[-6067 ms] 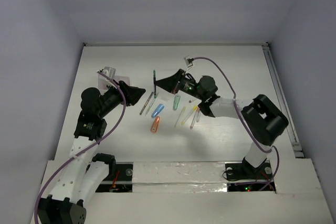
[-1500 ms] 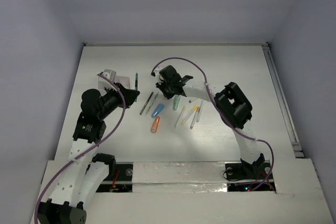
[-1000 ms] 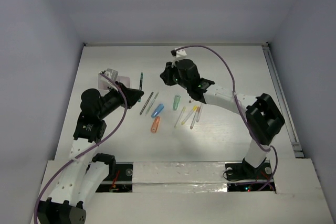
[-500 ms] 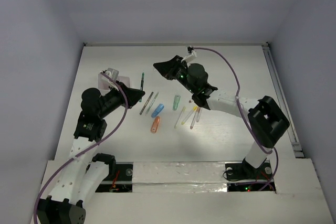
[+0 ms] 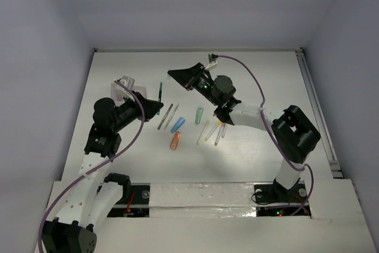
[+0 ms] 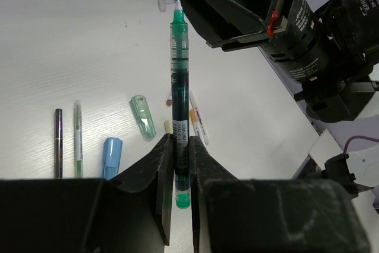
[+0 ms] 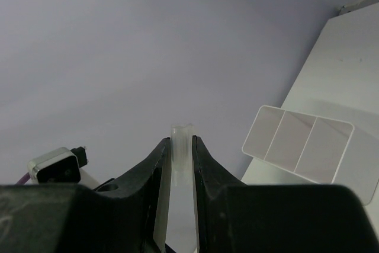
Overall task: Sort the stationery into containers
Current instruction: Close the pen cap on the pen.
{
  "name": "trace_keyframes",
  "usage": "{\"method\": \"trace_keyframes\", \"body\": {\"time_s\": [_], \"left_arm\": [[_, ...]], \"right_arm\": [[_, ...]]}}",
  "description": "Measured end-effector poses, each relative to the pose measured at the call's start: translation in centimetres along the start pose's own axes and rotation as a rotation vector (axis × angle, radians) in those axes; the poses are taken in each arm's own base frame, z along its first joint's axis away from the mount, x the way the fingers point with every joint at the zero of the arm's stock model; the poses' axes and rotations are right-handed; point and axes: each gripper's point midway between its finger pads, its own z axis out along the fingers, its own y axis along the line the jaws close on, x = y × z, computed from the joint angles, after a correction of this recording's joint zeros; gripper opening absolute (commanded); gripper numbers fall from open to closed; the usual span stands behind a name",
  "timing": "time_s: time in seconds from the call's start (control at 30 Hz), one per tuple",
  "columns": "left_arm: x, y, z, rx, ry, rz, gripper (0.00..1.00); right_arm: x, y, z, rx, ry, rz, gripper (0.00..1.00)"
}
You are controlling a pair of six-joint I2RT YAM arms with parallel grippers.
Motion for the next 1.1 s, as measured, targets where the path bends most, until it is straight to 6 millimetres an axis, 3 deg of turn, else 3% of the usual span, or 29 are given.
{"method": "trace_keyframes", "body": {"time_s": [0.33,0.8,1.1], "left_arm": [[0.8,0.7,0.5,-0.01,0.035,-0.024,0.0],[1.0,0.7,0.5,-0.01,0.044,-0.018,0.0],[1.0,0.7,0.5,-0.009,0.045,-0.013,0.0]], "right_arm": [[0.3,0.8,0.0,-0.033,0.022,0.001,0.0],[0.5,3.6,0.8,-0.119,0.076,-0.002,0.0],[1.8,2.5,1.0,-0.11,0.129,0.027,0.0]]}}
